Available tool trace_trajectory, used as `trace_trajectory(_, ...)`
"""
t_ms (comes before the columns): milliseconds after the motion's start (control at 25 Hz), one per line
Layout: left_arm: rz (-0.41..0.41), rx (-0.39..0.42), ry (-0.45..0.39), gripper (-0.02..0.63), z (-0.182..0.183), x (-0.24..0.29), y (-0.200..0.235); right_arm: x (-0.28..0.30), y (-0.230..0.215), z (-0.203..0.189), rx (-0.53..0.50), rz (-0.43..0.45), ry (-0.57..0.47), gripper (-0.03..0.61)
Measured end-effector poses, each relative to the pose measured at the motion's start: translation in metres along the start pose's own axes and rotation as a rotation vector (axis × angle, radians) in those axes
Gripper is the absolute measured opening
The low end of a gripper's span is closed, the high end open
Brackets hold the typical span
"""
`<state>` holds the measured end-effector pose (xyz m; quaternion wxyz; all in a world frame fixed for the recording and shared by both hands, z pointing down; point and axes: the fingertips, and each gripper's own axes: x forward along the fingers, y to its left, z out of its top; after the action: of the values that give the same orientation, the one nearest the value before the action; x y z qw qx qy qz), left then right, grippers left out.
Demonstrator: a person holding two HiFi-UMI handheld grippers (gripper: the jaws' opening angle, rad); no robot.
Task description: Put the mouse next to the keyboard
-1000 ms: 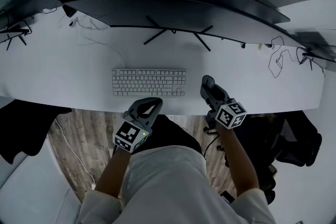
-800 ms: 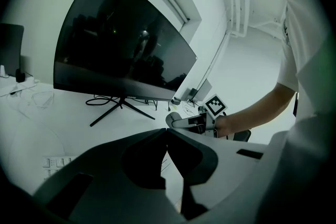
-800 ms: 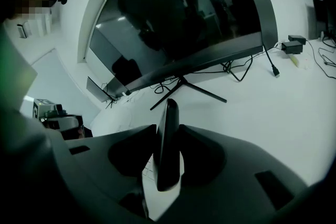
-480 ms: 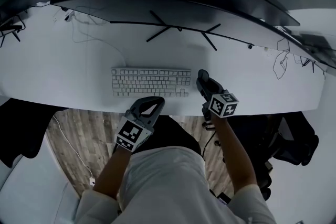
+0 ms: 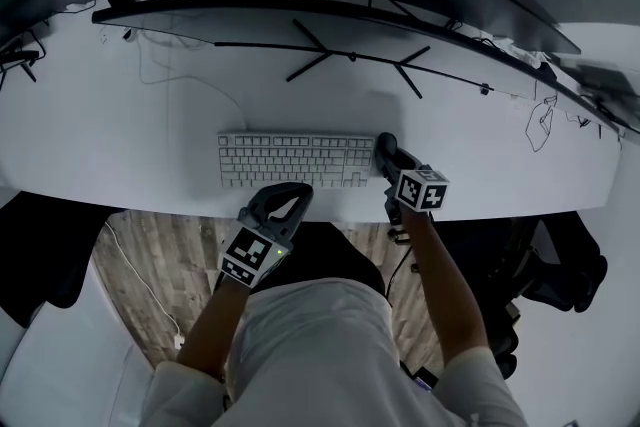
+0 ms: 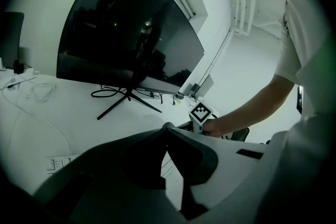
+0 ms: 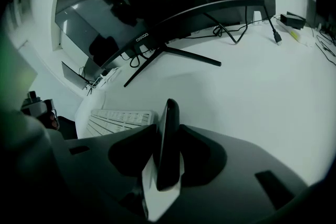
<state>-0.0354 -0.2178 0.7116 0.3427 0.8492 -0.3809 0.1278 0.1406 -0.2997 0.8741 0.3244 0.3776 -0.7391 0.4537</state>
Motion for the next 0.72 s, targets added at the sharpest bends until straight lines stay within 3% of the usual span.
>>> trace_trajectory(280,-0.028,0.022,0.007,0.017,0.008,-0.002,0.01,0.001,-0.007,0.007,0.006,-0.062,-0.011,0.153)
trace_trajectory(400,-0.04,0.035,0.003,0.017,0.015,-0.002,0.012,-0.002,-0.015,0.009,-0.004,-0.097,-0.014,0.199)
trace_trajectory(720,-0.067,0.065,0.007,0.017,0.026,-0.008,0.017,-0.019,-0.03,0.02,-0.038,-0.18,-0.041,0.229)
